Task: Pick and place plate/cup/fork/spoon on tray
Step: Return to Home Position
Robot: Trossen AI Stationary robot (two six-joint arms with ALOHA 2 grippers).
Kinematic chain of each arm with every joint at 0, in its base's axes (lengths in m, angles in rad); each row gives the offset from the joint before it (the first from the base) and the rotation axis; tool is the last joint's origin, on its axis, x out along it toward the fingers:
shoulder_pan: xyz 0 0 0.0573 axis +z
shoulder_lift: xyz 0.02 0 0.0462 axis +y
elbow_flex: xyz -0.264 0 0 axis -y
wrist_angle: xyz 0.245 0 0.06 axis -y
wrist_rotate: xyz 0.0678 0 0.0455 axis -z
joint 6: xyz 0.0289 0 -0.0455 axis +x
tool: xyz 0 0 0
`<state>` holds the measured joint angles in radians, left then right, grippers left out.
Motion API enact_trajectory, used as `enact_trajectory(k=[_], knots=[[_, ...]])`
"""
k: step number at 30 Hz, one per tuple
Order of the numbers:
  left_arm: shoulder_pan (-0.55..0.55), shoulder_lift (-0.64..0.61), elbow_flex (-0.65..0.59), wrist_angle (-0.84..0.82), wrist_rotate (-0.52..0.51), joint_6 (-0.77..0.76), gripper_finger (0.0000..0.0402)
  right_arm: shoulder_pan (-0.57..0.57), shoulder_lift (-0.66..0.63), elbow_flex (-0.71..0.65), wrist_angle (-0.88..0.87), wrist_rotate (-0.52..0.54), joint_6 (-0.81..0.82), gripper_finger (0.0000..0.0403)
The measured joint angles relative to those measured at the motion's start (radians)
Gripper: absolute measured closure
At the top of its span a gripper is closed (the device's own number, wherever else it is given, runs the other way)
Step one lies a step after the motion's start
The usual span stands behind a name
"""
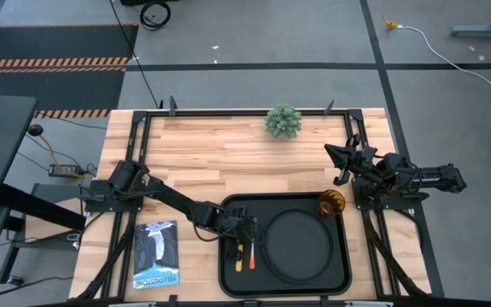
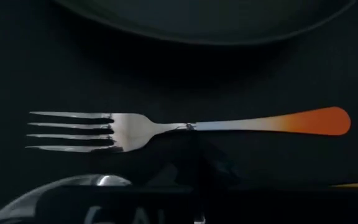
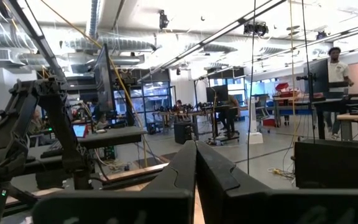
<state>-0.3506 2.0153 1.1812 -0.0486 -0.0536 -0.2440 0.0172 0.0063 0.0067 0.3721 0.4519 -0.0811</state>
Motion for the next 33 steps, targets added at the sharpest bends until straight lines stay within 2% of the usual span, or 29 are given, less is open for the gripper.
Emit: enact_trajectory(k=[8, 14, 17, 23, 33], knots=[[0.007, -0.033, -0.002, -0.030, -0.024, -0.011, 0.0393, 0.000, 0.000, 0.000, 0.000, 0.000, 0.000, 0.0389], [0.007, -0.148, -0.002, -0.087, -0.098, 0.029, 0.0393, 0.000, 0.000, 0.000, 0.000, 0.000, 0.000, 0.0389], [0.007, -0.226, -0.037, -0.039, -0.124, 0.079, 0.0394, 0.000, 0.000, 0.000, 0.000, 0.000, 0.000, 0.0389], [0.051, -0.416, -0.251, 0.138, -0.127, 0.059, 0.0398, 0.000, 0.000, 0.000, -0.001, 0.000, 0.000, 0.0389], [0.152, -0.837, -0.661, 0.389, -0.210, -0.013, 0.0400, 0.000, 0.000, 0.000, 0.000, 0.000, 0.000, 0.0389]])
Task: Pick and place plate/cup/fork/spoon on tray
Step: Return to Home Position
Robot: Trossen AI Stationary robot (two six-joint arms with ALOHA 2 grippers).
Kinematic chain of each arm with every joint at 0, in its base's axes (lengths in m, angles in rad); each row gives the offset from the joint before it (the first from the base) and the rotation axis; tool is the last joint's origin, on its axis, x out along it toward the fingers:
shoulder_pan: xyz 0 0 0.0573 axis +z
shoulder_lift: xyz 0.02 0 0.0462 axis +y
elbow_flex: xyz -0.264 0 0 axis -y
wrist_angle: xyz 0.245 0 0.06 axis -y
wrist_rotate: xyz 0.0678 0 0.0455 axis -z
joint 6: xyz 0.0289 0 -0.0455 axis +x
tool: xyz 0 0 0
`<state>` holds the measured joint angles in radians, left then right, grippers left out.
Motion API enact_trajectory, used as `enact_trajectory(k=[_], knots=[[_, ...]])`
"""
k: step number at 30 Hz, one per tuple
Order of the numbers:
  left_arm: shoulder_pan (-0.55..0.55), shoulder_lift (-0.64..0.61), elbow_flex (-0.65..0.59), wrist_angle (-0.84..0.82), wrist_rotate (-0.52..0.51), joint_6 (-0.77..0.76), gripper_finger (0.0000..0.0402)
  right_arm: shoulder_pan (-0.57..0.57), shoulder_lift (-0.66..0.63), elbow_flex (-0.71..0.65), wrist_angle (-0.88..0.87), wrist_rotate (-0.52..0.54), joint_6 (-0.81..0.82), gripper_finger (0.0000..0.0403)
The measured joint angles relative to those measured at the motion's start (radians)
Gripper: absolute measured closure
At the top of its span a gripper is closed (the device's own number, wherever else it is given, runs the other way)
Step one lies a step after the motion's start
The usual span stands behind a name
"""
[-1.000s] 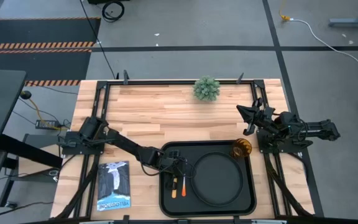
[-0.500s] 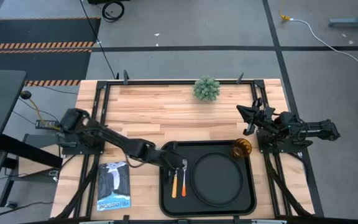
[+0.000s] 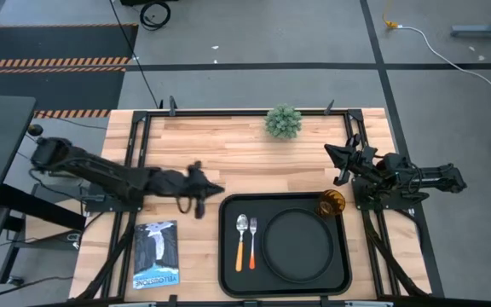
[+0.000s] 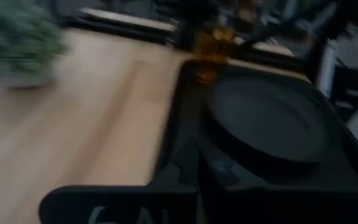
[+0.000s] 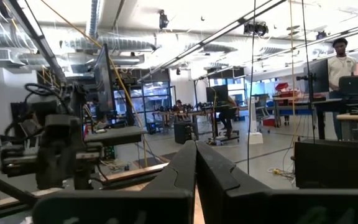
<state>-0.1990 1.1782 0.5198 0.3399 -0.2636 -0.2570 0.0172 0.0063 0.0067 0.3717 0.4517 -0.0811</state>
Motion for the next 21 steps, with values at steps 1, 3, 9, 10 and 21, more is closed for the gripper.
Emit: enact_trajectory(k=[1, 3, 9, 10, 21], knots=[[0.005, -0.048, -0.033, -0.001, -0.021, -0.001, 0.0400, 0.000, 0.000, 0.000, 0.000, 0.000, 0.000, 0.0389], [0.010, -0.146, -0.092, -0.001, -0.061, -0.002, 0.0400, 0.000, 0.000, 0.000, 0.000, 0.000, 0.000, 0.0389], [0.011, -0.451, -0.240, -0.020, -0.134, -0.021, 0.0401, 0.000, 0.000, 0.000, 0.000, 0.000, 0.000, 0.0389], [0.013, -0.499, -0.258, -0.037, -0.142, -0.022, 0.0401, 0.000, 0.000, 0.000, 0.000, 0.000, 0.000, 0.0389], [0.013, -0.981, -0.378, -0.219, -0.234, -0.014, 0.0401, 0.000, 0.000, 0.000, 0.000, 0.000, 0.000, 0.0389]])
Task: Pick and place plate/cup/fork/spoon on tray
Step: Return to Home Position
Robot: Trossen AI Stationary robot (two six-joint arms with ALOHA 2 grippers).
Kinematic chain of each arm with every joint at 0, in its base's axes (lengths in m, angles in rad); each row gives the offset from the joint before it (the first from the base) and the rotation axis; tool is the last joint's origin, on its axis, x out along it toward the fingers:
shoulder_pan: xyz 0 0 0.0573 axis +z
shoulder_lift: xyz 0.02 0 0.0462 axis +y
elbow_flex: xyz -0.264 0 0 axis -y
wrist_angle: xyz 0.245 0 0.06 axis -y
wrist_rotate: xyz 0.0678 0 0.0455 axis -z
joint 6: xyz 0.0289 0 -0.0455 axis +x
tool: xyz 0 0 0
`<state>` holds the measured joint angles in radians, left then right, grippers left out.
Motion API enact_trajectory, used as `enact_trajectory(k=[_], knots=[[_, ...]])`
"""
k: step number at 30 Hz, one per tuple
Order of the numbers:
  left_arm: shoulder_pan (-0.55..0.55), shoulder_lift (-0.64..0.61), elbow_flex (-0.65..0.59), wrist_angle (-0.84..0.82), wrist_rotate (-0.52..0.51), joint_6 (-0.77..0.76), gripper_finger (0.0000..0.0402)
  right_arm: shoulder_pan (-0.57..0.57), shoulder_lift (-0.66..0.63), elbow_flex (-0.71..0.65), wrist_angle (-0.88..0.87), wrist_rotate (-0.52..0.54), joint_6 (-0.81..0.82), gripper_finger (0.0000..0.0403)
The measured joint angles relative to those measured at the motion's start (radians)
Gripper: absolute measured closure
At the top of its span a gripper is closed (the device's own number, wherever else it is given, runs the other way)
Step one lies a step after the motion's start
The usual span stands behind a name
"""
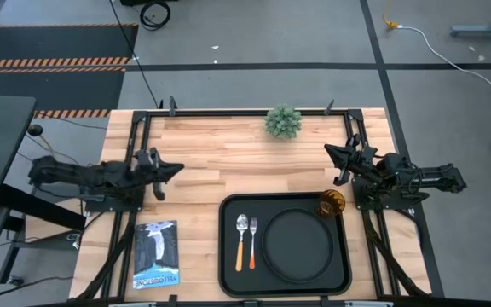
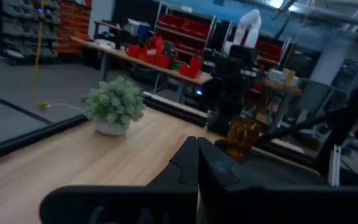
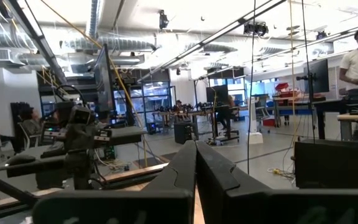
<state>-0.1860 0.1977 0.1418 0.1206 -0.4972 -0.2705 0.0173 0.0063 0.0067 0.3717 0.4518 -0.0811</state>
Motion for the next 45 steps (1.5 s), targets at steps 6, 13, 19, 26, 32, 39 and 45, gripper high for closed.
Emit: enact_trajectory(k=[6, 13, 19, 26, 32, 39, 45], knots=[[-0.001, -0.164, -0.004, -0.086, -0.042, 0.055, 0.0401, 0.000, 0.000, 0.000, 0.000, 0.000, 0.000, 0.0389], [-0.001, -0.193, -0.019, -0.094, -0.053, 0.191, 0.0401, 0.000, 0.000, 0.000, 0.000, 0.000, 0.000, 0.0389], [-0.002, -0.194, -0.133, 0.038, 0.033, 0.284, 0.0401, 0.000, 0.000, 0.000, 0.000, 0.000, 0.000, 0.0389], [-0.001, -0.194, -0.132, 0.038, 0.110, 0.336, 0.0401, 0.000, 0.000, 0.000, 0.000, 0.000, 0.000, 0.0389], [-0.001, -0.193, -0.132, 0.038, 0.178, 0.292, 0.0398, 0.000, 0.000, 0.000, 0.000, 0.000, 0.000, 0.0389], [-0.002, -0.191, -0.132, 0.044, 0.204, 0.246, 0.0376, 0.000, 0.000, 0.000, 0.001, 0.000, 0.000, 0.0389], [-0.002, -0.191, -0.132, 0.032, 0.240, 0.266, 0.0394, 0.000, 0.000, 0.000, -0.093, -0.003, -0.006, 0.0389]])
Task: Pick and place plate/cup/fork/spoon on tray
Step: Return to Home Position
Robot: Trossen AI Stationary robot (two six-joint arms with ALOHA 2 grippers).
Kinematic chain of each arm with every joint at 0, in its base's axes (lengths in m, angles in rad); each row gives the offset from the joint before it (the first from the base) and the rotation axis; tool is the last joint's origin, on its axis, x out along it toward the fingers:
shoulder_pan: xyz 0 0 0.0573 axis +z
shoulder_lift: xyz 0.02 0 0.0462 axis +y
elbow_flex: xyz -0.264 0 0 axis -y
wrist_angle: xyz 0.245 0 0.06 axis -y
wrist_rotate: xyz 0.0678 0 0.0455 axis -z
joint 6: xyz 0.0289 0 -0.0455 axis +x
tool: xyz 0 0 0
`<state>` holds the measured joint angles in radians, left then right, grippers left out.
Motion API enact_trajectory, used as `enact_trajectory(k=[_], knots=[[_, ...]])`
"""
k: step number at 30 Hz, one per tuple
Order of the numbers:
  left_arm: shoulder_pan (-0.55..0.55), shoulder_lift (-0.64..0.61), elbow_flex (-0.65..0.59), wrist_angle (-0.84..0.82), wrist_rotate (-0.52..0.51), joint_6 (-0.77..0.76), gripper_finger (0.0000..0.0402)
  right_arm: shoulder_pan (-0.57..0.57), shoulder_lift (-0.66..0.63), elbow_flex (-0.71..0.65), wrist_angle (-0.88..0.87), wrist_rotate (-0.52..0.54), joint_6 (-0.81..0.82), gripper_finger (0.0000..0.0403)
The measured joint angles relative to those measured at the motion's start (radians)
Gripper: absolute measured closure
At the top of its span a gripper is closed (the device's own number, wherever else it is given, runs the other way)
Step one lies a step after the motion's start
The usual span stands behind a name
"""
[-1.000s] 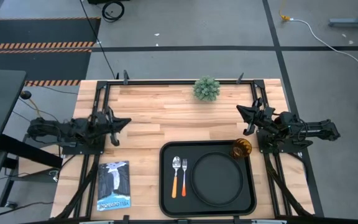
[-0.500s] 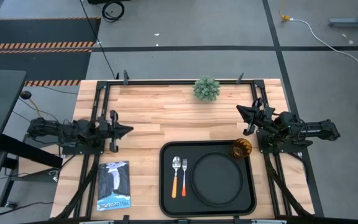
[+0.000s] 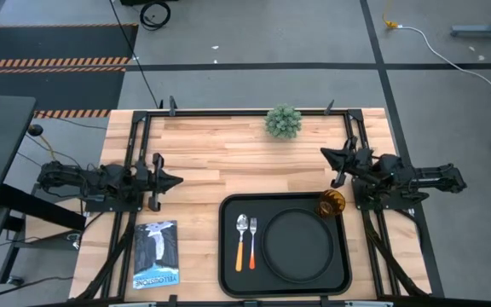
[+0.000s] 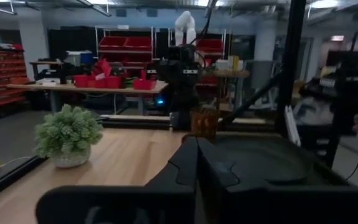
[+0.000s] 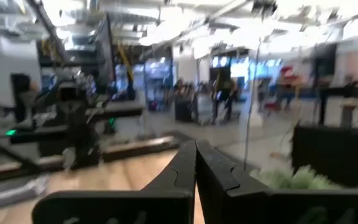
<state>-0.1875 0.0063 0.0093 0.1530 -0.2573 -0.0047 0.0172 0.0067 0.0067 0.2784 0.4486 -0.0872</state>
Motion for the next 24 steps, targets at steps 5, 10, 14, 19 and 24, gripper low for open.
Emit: enact_trajectory(k=[5, 10, 14, 19, 24], knots=[[0.000, 0.000, 0.000, -0.048, 0.000, 0.058, 0.0391, 0.000, 0.001, 0.000, -0.100, -0.028, 0.091, 0.0389], [0.000, 0.000, 0.000, -0.049, 0.000, 0.061, 0.0367, 0.000, 0.001, 0.000, -0.098, -0.030, 0.087, 0.0389], [0.000, 0.000, 0.000, -0.048, 0.000, 0.061, 0.0360, 0.000, 0.001, 0.000, -0.092, -0.030, 0.086, 0.0389], [0.000, 0.000, 0.000, -0.048, 0.000, 0.061, 0.0364, 0.000, 0.001, 0.000, -0.092, -0.030, 0.085, 0.0389], [0.000, 0.000, 0.000, -0.048, 0.000, 0.061, 0.0367, 0.000, 0.001, 0.000, -0.092, -0.030, 0.085, 0.0389]])
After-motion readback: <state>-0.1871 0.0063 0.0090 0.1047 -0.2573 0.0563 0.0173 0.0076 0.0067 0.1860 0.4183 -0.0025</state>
